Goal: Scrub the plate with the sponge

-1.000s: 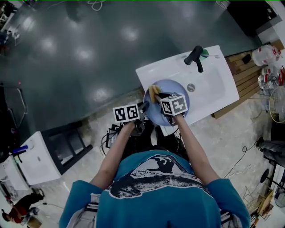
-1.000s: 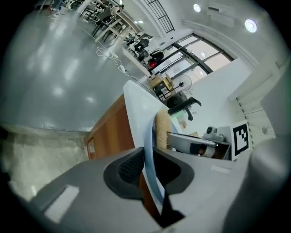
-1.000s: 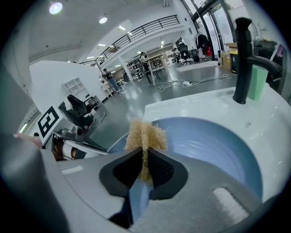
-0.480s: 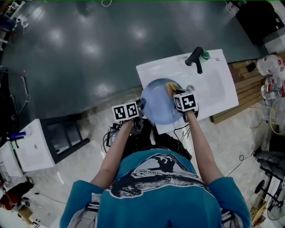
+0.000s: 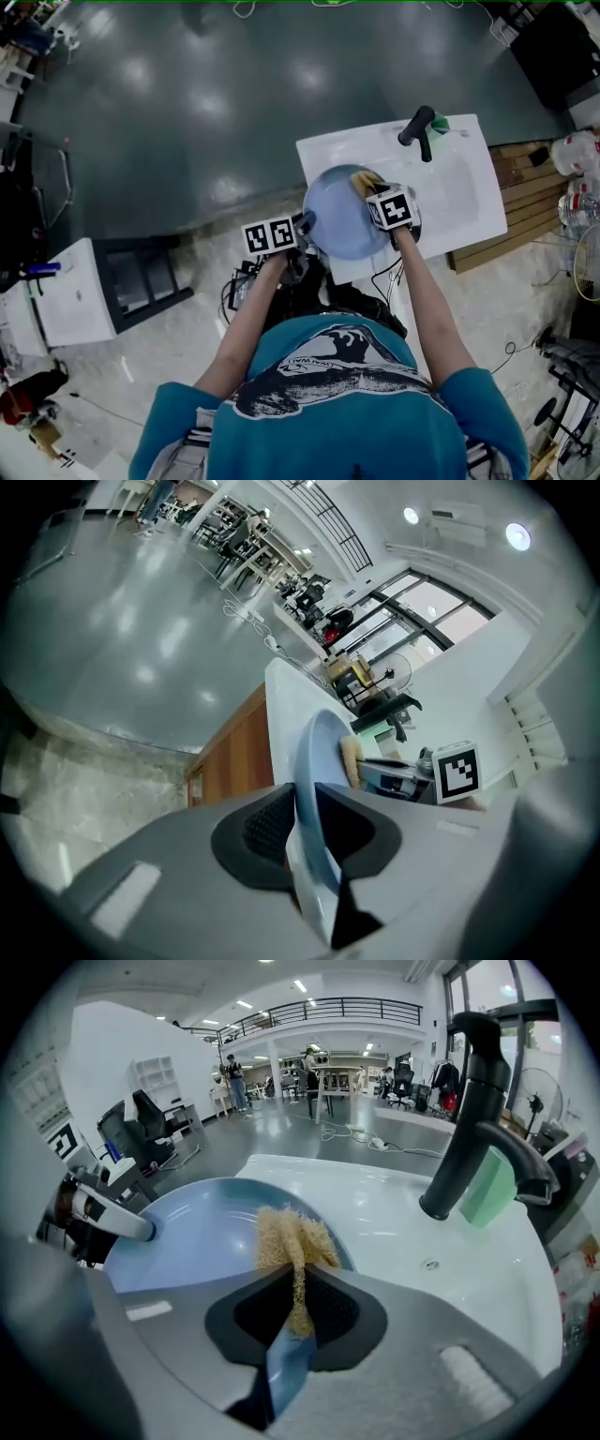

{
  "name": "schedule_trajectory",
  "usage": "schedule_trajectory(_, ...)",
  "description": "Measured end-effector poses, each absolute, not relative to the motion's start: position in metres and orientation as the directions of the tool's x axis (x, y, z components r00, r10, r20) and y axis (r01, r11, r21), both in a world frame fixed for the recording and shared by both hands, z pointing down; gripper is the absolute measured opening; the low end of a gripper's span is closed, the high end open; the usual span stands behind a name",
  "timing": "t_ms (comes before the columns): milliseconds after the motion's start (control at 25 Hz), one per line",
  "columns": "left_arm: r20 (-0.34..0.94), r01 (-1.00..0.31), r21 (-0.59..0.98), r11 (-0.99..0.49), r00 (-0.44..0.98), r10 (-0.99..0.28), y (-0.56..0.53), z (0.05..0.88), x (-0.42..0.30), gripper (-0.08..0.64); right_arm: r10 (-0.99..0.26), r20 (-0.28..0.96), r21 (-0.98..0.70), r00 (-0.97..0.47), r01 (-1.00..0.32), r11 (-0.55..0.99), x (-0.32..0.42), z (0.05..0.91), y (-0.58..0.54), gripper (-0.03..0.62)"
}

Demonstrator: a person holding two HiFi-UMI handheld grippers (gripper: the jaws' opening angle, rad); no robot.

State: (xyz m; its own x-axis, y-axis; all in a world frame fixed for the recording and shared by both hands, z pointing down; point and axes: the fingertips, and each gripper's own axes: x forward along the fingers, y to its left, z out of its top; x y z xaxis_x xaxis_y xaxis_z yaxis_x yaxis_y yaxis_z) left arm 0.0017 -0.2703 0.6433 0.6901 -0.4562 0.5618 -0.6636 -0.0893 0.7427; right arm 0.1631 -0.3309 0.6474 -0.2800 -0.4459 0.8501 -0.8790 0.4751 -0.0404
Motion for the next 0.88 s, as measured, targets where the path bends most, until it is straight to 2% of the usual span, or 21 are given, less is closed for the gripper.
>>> schedule_trajectory(160, 0.585, -0.684, 0.721, -0.110, 0.687, -0.431, -0.264, 0.645, 0.009, 0.086, -0.448, 0.851, -0.018, -0.275, -0.867, 0.497, 0.155, 0.642, -0.332, 0.034)
schedule_trajectory(360, 0.605, -0.704, 0.699, -0.122, 0.674, -0.423, -0.256, 0.650, 0.008, 0.098, -0.394, 0.809, -0.180, -0.436, -0.822, 0.540, 0.109, 0.626, -0.298, 0.034)
schedule_trajectory(520, 0.525, -0.623, 0.773, -0.120, 0.734, -0.430, -0.253, 0.640, 0.014, 0.218, -0.340, 0.766, -0.301, -0.545, -0.772, 0.560, 0.073, 0.620, -0.265, 0.034)
schedule_trajectory(560, 0.505, -0.602, 0.790, -0.113, 0.745, -0.436, -0.253, 0.638, 0.014, 0.227, -0.330, 0.757, -0.325, -0.564, -0.763, 0.558, 0.065, 0.620, -0.260, 0.034)
schedule_trajectory(680, 0.490, -0.578, 0.812, -0.081, 0.750, -0.445, -0.250, 0.639, 0.007, 0.203, -0.305, 0.755, -0.346, -0.581, -0.748, 0.567, 0.051, 0.624, -0.253, 0.034)
schedule_trajectory(880, 0.519, -0.596, 0.801, -0.054, 0.738, -0.432, -0.245, 0.648, 0.003, 0.091, -0.265, 0.774, -0.334, -0.574, -0.728, 0.599, 0.044, 0.635, -0.247, 0.034)
